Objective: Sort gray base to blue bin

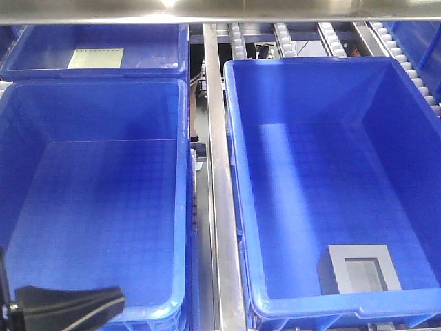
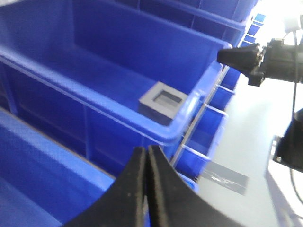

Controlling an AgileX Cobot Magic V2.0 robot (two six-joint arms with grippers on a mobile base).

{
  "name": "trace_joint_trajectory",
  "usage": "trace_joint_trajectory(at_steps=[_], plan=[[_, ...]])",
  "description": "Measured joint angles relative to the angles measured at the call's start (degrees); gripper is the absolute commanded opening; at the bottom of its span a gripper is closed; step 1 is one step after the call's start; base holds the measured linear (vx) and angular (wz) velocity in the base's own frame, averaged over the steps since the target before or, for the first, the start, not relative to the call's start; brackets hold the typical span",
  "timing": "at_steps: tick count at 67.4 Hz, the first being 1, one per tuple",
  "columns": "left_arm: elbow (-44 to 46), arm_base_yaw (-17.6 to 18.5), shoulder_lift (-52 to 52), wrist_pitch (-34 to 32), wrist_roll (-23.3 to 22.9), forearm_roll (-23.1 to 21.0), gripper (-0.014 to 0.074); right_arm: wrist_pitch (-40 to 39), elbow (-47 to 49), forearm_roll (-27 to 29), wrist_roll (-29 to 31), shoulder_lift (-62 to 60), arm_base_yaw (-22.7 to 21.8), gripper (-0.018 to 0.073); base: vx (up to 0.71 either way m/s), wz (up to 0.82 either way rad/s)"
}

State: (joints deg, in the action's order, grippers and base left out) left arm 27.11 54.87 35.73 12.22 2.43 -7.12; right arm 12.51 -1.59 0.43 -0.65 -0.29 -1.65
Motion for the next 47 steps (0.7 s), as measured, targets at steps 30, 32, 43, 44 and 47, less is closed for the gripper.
trace_joint_trajectory(at_steps=[30,32,43,44,47], plan=[[0.0,0.0,0.0,-2.9,-6.8,8.0,-0.0008,0.0,0.0,0.0,0.0,0.0,0.0,-0.0005,0.0,0.0],[0.0,0.0,0.0,-2.9,-7.0,8.0,-0.0008,0.0,0.0,0.0,0.0,0.0,0.0,-0.0005,0.0,0.0],[0.0,0.0,0.0,-2.4,-7.1,8.0,-0.0008,0.0,0.0,0.0,0.0,0.0,0.0,-0.0005,0.0,0.0],[0.0,0.0,0.0,-2.4,-7.1,8.1,-0.0008,0.0,0.0,0.0,0.0,0.0,0.0,-0.0005,0.0,0.0],[0.0,0.0,0.0,-2.3,-6.8,8.1,-0.0008,0.0,0.0,0.0,0.0,0.0,0.0,-0.0005,0.0,0.0]])
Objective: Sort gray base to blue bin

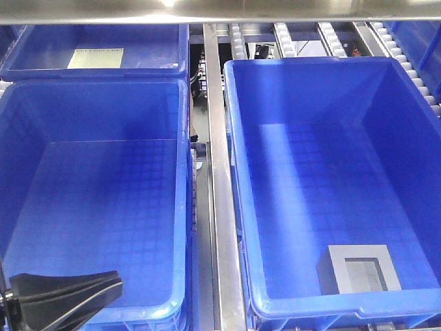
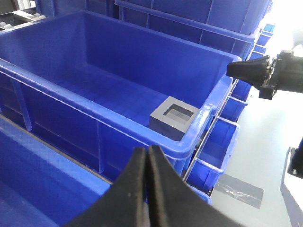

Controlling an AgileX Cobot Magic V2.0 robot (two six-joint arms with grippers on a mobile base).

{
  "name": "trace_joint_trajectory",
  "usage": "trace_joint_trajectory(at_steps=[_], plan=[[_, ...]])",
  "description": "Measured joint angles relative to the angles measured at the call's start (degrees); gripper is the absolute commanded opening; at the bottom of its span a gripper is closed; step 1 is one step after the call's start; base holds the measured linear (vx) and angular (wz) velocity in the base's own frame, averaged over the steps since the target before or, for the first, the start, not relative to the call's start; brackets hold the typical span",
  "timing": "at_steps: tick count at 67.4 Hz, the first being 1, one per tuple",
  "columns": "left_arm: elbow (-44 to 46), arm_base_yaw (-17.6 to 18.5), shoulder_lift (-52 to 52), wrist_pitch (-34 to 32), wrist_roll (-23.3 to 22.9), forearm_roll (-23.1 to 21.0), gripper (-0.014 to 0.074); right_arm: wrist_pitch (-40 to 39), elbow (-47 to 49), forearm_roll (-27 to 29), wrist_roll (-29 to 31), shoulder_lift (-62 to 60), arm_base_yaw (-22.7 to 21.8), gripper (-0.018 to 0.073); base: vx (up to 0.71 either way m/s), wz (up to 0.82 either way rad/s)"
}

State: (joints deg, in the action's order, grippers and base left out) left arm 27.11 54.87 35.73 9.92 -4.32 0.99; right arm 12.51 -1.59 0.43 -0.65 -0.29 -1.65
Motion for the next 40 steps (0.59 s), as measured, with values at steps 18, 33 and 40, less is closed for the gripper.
trace_joint_trajectory(at_steps=[18,33,40], plan=[[0.0,-2.5,-0.6,0.0,3.4,-1.0,-0.0008,0.0,0.0,0.0,0.0,0.0,0.0,-0.0005,0.0,0.0],[-4.6,-10.7,-11.3,-0.9,3.6,-1.3,-0.0008,0.0,0.0,0.0,0.0,0.0,0.0,-0.0005,0.0,0.0],[-9.5,-18.2,-18.2,-1.0,3.6,-2.1,-0.0008,0.0,0.0,0.0,0.0,0.0,0.0,-0.0005,0.0,0.0]])
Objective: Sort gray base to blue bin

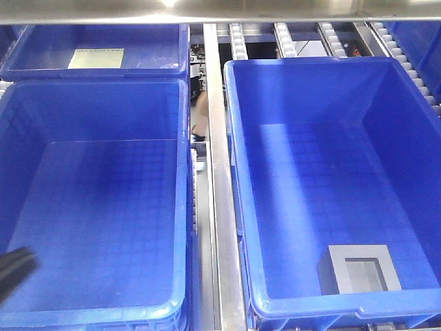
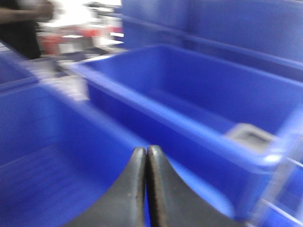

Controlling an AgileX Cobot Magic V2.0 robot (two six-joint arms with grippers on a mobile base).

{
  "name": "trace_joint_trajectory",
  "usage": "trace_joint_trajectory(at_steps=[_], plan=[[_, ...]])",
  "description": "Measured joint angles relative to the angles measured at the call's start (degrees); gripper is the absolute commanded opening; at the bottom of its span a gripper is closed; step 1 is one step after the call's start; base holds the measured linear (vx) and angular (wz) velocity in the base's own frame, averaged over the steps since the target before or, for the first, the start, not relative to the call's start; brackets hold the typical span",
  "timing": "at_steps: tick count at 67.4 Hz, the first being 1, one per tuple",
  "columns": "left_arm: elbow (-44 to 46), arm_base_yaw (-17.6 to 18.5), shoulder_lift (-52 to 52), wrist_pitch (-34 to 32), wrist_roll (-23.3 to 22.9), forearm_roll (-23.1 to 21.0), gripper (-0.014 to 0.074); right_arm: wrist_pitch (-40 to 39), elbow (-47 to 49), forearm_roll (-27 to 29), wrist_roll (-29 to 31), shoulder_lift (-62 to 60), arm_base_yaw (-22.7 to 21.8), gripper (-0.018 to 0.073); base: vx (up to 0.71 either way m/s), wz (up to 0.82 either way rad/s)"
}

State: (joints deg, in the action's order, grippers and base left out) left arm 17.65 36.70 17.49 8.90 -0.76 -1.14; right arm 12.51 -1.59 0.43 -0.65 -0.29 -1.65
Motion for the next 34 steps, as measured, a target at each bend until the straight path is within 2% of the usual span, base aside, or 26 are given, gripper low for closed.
trace_joint_trajectory(at_steps=[16,22,30,34], plan=[[-8.8,-22.6,-15.8,0.1,0.0,-0.4,-0.0008,0.0,0.0,0.0,0.0,0.0,0.0,-0.0005,0.0,0.0],[-10.9,-29.9,-18.0,0.0,0.1,-0.4,-0.0008,0.1,0.0,0.0,0.0,0.0,0.0,-0.0005,0.0,0.0],[-13.2,-36.7,-18.2,0.1,0.2,-0.4,-0.0008,0.0,0.0,0.0,0.0,0.0,0.0,-0.0005,0.0,0.0],[-14.4,-38.6,-18.2,0.0,0.2,-0.4,-0.0008,0.0,0.0,0.0,0.0,0.0,0.0,-0.0005,0.0,0.0]])
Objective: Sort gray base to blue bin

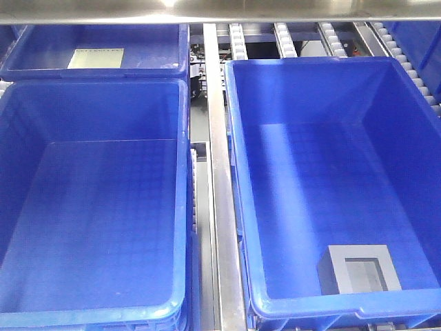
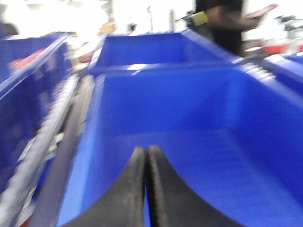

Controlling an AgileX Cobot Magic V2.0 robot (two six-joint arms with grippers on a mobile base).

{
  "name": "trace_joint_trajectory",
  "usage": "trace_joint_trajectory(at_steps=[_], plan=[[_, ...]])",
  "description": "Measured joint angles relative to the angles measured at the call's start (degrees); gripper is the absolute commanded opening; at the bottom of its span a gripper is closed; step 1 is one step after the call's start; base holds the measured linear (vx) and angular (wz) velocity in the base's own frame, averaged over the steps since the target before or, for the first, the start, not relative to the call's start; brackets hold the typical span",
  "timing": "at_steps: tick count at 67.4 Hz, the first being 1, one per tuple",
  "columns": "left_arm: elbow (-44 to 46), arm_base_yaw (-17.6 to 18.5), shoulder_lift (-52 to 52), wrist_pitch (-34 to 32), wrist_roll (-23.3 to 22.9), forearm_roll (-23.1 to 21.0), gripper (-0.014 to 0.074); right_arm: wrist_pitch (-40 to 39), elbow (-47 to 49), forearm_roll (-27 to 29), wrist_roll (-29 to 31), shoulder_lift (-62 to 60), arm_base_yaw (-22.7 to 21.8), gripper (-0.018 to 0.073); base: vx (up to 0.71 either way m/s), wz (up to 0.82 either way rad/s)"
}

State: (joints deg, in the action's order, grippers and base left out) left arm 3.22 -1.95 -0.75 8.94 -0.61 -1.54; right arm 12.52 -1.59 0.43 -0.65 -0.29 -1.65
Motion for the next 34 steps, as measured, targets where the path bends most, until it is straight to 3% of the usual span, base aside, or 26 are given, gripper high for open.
trace_joint_trajectory(at_steps=[7,34], plan=[[-3.0,-1.6,0.0,-0.7,0.0,0.0,-0.0008,0.0,0.0,0.0,0.0,0.0,0.0,-0.0005,0.0,0.0],[-4.7,-2.0,0.0,-2.0,0.0,0.0,-0.0008,0.0,0.0,0.0,0.0,0.0,0.0,-0.0005,0.0,0.0]])
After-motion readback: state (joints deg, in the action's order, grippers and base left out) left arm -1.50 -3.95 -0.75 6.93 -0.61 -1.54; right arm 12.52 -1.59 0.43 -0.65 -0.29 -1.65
